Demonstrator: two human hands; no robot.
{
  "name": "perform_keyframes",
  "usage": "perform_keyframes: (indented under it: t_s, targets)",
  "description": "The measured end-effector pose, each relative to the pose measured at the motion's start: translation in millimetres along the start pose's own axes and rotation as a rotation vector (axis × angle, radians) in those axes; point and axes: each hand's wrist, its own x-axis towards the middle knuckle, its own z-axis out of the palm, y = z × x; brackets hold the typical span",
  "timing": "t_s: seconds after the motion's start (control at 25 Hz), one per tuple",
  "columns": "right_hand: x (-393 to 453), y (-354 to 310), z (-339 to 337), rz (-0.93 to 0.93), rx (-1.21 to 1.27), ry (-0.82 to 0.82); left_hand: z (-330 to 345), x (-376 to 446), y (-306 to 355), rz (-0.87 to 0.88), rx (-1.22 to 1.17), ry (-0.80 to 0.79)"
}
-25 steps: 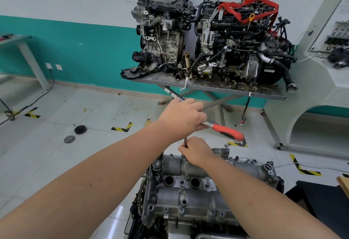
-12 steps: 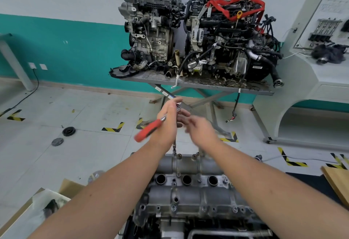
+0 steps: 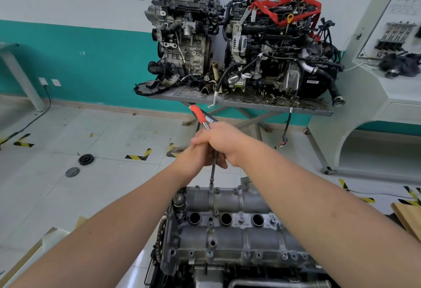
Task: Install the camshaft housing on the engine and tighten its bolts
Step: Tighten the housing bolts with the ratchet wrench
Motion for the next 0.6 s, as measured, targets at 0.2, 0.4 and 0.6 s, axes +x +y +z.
perform_keyframes:
  t_s: [0.2, 0.4, 0.6]
  targets:
    - [7.9, 10.3, 7.8, 0.012, 0.651, 0.128, -26.0, -11.9, -38.9, 0.104, 0.907, -0.169]
    - [7.2, 33.4, 12.8, -0.118, 0.826, 0.250, -12.0, -5.2, -64.3, -0.048, 1.195, -0.196]
    - [7.0, 59.6, 26.7, -0.495, 0.447, 0.318, -12.9, -1.4, -69.2, -0.076, 1.252, -0.187]
